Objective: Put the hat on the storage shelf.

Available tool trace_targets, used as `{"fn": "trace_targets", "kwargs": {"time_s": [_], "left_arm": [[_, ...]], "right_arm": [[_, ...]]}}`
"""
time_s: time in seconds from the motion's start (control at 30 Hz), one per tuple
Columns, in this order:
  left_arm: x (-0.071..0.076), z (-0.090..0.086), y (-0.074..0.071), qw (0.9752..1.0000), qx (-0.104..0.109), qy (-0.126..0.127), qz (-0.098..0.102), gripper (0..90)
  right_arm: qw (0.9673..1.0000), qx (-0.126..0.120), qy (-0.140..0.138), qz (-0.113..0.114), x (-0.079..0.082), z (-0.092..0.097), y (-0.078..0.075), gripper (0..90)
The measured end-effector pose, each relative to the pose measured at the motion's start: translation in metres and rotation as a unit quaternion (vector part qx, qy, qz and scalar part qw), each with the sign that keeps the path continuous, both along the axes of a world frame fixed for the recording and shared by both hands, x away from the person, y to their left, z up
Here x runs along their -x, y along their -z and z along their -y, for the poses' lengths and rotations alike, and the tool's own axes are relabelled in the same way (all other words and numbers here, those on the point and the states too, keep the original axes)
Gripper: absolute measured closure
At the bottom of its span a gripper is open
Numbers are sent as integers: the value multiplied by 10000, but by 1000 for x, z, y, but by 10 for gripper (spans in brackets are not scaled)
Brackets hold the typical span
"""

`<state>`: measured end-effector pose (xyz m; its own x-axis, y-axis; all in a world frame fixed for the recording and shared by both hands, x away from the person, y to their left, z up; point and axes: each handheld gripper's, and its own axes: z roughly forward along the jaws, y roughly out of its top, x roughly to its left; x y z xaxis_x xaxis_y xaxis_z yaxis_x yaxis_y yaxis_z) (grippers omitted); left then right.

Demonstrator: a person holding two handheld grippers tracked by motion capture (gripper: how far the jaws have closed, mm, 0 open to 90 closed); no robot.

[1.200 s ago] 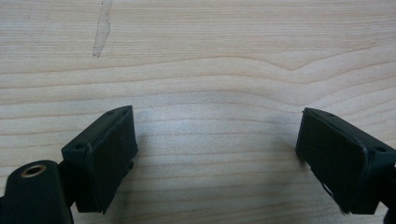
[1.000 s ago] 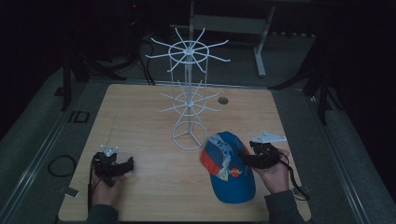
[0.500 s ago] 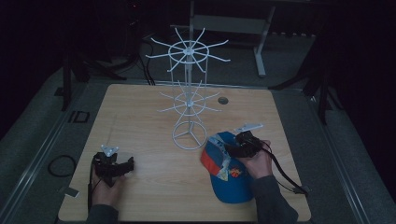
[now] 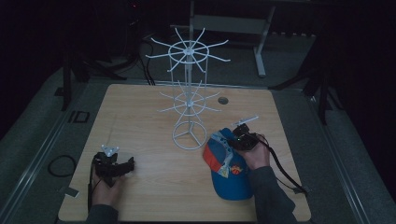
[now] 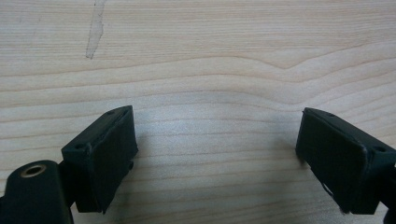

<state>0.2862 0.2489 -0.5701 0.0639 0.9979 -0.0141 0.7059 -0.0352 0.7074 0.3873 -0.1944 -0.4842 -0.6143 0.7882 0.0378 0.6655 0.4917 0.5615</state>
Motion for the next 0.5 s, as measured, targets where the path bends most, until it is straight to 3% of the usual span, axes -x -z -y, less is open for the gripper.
{"fn": "trace_targets", "kwargs": {"time_s": [0.5], "left_arm": [[0,1,0,10000,5,17,2,128]], "right_arm": [[9971,-272,-304,641,1,23,-46,893]]}}
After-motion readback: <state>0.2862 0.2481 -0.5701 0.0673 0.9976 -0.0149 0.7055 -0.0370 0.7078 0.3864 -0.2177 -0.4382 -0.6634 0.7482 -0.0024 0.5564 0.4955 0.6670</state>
